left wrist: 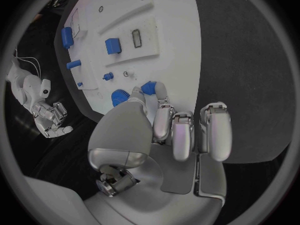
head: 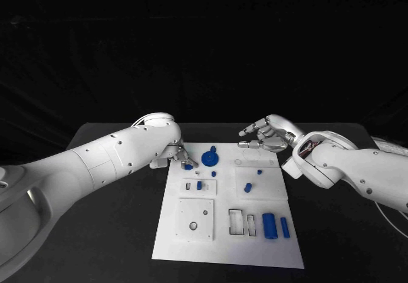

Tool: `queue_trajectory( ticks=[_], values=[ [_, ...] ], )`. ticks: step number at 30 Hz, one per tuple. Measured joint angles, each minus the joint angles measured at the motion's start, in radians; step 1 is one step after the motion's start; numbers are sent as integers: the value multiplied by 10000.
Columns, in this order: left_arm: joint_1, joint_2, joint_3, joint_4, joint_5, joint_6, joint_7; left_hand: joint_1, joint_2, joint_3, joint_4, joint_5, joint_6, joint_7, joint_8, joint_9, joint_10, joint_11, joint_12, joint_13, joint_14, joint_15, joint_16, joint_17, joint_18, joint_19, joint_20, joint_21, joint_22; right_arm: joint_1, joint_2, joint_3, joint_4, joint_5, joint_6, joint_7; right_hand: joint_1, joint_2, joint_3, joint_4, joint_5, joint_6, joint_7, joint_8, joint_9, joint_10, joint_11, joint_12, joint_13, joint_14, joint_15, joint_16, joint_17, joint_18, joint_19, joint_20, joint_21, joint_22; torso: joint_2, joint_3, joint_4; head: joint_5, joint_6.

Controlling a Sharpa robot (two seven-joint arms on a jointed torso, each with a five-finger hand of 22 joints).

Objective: Assemble the parts on the task board

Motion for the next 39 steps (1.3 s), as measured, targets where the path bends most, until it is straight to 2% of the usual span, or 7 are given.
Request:
queue_trajectory(
  ticks=[2,10,16,20,27,33,39],
  values=[
    [-2,-5,0,21,-4,-21,0,95,-26,137,-61,98,15,17,0,0,0,0,0,0,0,0,0,0,1,0,0,0,0,0,1,0,0,0,2,0,0,0,0,0,0,0,0,0,0,0,0,0,0,0,0,0,0,1,0,0,0,0,-1,-3,1,0,-1],
    [-12,-52,3,140,21,-198,26,519,-155,805,-221,892,-10,33,-94,-51,1,0,-2,-54,0,0,0,-2,1,-36,-36,0,0,0,10,0,-6,0,8,0,0,0,0,0,0,0,0,0,-1,0,0,0,0,0,0,0,-1,1,0,0,0,1,-2,-10,4,2,8],
    [-25,-152,6,250,103,-365,37,714,-328,1189,136,1593,-49,70,-239,-146,-86,-26,-274,-114,0,1,0,-2,1,-36,-36,-120,-1,0,16,0,-16,0,13,3,0,0,0,0,0,0,0,0,-2,0,0,0,0,0,0,0,-1,0,0,0,0,0,-2,-10,7,7,2],
    [-25,-240,8,304,181,-505,38,850,-477,1478,424,1924,-77,98,-336,-207,-137,-9,-351,-342,-1,1,0,-3,1,-36,-36,-196,0,0,18,-1,-25,1,16,8,0,0,1,0,0,0,0,0,-2,0,0,0,0,0,0,0,-1,1,0,0,0,0,-4,-11,11,2,-1],
    [-42,-412,3,493,342,-748,37,849,-1114,1984,909,2530,-105,120,-446,-264,-230,8,-476,-464,-1,2,0,-3,1,-36,-35,-314,-1,0,20,-1,-48,1,18,15,0,0,1,0,0,0,0,0,-2,0,0,0,0,0,0,0,-2,1,0,0,0,0,-5,-12,13,1,-1],
    [-47,-544,2,653,459,-883,34,747,-1450,2663,922,2760,-157,105,-512,-316,-267,40,-588,-537,-1,2,0,-4,1,-36,-35,-409,8,0,14,-1,-59,4,20,20,0,0,1,-1,0,0,0,0,-4,0,0,0,0,0,0,0,-2,1,0,0,0,0,-6,-11,12,21,5],
    [-50,-658,2,765,543,-947,30,614,-1583,3022,896,2801,-277,123,-584,-350,-348,56,-682,-637,-1,1,0,-5,1,-36,-35,-486,7,0,9,-1,-62,7,22,24,0,0,1,-1,0,0,0,0,-4,0,0,0,0,0,0,0,-2,1,0,0,0,0,-5,-4,8,38,11]
  ],
)
